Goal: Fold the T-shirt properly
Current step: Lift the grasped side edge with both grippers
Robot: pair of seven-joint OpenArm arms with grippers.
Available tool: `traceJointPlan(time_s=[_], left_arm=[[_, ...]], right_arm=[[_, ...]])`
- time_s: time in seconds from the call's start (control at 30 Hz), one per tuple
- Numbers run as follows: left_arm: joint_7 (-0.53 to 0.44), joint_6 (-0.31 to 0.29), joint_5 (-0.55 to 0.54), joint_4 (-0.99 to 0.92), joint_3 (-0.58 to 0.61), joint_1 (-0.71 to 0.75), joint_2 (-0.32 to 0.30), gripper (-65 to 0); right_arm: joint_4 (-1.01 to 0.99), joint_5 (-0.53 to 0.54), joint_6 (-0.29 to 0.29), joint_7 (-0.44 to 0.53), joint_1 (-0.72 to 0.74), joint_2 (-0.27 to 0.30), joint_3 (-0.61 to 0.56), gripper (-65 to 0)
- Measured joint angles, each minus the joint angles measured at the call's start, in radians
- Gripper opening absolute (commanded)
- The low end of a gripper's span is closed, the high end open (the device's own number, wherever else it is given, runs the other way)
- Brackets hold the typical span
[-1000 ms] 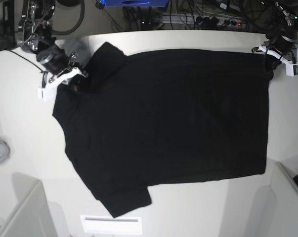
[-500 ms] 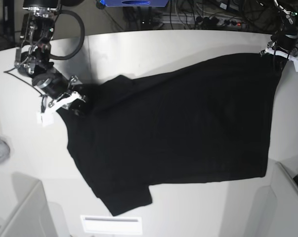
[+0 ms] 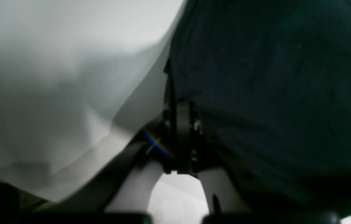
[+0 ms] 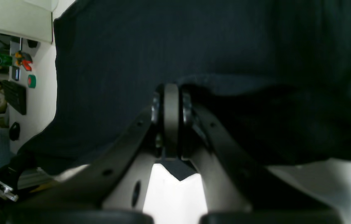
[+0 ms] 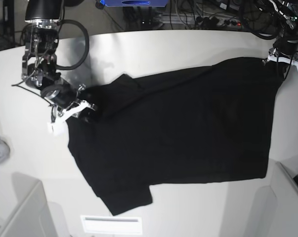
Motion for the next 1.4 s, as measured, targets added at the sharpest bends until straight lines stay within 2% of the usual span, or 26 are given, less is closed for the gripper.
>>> traceJointPlan(time_s=[0.37,0.47,0.6,0.73,0.87,1.03,1.2,1.33,1.4], left_arm=[[-0.002,0.091,0.012,-0.003,-0.003,-0.072,-0.001,-65.0],[-0.003,0.165,0.006,-0.003,0.007,-0.08,0.0,-65.0],[-0.002,0.188,0.012,-0.004,0.0,-0.111,-0.001,-65.0],[0.0,0.239,0.007,-0.006,0.008,-0.131,-0.002,-65.0],[-0.001,0.241,0.012,-0.011,0.012,-0.147,-0.003,-65.0],[-0.001,0.292,0.065,-0.084,0.066,-0.182,-0.002,-65.0],[-0.008,0.292,0.108,-0.097,0.068,-0.225,-0.006,-65.0],[-0.008,0.292,0.176,-0.123,0.068,-0.263,-0.005,-65.0],[-0.008,0.292,0.197,-0.142,0.069,-0.275,-0.007,-65.0]], right_arm=[[-0.085,0.003,0.0,0.0,0.076,-0.002,-0.055,-65.0],[-0.092,0.004,0.0,0.002,0.095,0.0,-0.056,-65.0],[-0.151,0.001,0.0,0.0,0.117,0.0,-0.056,-65.0],[-0.183,0.0,0.0,-0.001,0.137,0.0,-0.056,-65.0],[-0.233,0.0,0.0,0.007,0.178,0.0,-0.068,-65.0],[-0.245,0.0,0.0,0.008,0.193,0.0,-0.1,-65.0],[-0.246,0.0,0.0,0.011,0.207,0.001,-0.1,-65.0],[-0.26,-0.102,0.001,0.008,0.218,-0.005,-0.1,-65.0],[-0.26,-0.114,0.001,0.012,0.221,-0.005,-0.099,-65.0]])
